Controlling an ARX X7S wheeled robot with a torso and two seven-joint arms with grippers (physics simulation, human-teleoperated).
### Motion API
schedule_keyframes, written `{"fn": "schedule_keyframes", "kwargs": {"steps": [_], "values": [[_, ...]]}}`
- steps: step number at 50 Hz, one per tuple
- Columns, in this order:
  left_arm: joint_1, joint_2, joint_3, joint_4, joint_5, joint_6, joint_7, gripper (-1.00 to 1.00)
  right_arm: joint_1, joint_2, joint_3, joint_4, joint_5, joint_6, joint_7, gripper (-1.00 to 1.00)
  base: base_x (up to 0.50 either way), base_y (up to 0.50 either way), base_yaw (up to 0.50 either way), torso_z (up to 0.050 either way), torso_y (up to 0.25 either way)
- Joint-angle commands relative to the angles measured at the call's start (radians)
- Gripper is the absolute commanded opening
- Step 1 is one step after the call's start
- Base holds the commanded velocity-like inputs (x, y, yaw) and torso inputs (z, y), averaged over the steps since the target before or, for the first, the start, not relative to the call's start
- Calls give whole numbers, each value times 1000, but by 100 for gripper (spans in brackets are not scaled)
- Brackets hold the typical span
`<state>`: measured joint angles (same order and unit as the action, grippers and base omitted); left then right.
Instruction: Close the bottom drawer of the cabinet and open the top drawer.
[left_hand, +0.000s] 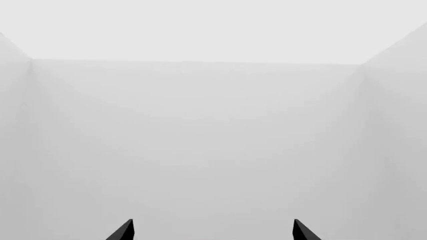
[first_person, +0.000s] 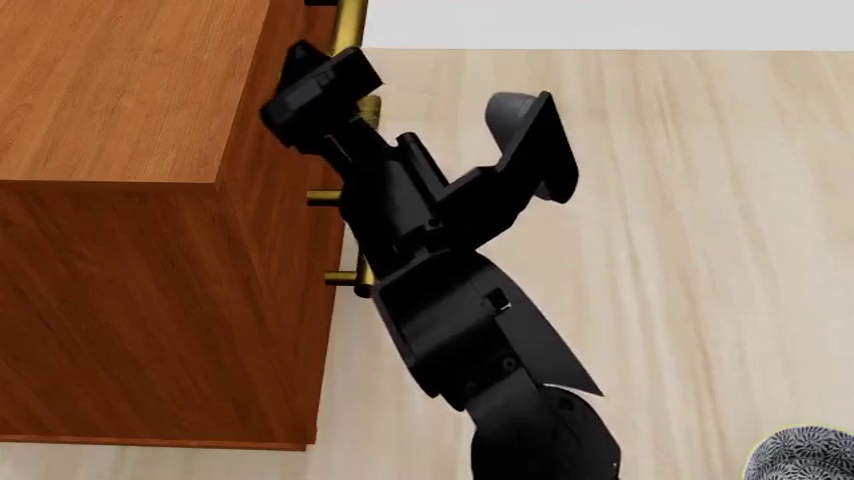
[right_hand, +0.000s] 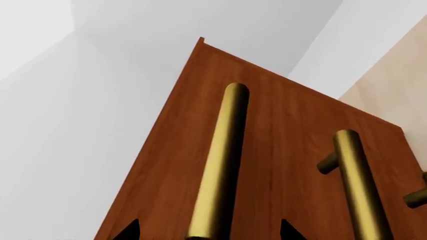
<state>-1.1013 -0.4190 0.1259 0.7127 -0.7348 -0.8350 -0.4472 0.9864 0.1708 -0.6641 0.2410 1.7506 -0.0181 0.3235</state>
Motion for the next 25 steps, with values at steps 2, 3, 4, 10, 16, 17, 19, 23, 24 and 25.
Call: {"fn": "schedule_keyframes", "kwargs": {"steps": [2,3,4,10,16,17,19,23,24,25], "values": [[2,-3,1,1,-4,4,-3,100,6,-9,-5,19,9,4,-12,100,0,0,0,0,0],[3,-4,1,1,-4,4,-3,100,7,-10,-6,22,8,4,-13,100,0,0,0,0,0],[3,-4,0,1,-6,3,-4,100,8,-12,-6,25,11,5,-14,100,0,0,0,0,0],[1,-6,-1,-1,-8,4,-5,100,10,-17,-9,30,12,5,-20,100,0,0,0,0,0],[2,-7,0,0,-10,5,-8,100,7,-14,-7,12,14,-2,-11,-100,0,0,0,0,0],[2,-7,0,0,-11,5,-9,100,5,-13,-4,5,16,-4,-8,-100,0,0,0,0,0],[1,-8,1,-1,-10,6,-9,100,3,-12,-1,0,19,-7,-7,-100,0,0,0,0,0],[-2,-6,3,0,-13,5,-11,100,-4,-10,7,-9,24,-17,-3,-100,-3,0,0,0,0],[-2,-7,4,0,-12,5,-11,100,-5,-11,10,-8,28,-18,-5,-100,0,0,0,0,0],[-1,-7,3,-1,-13,5,-12,100,-7,-10,12,-14,28,-22,-2,-100,0,0,0,0,0]]}}
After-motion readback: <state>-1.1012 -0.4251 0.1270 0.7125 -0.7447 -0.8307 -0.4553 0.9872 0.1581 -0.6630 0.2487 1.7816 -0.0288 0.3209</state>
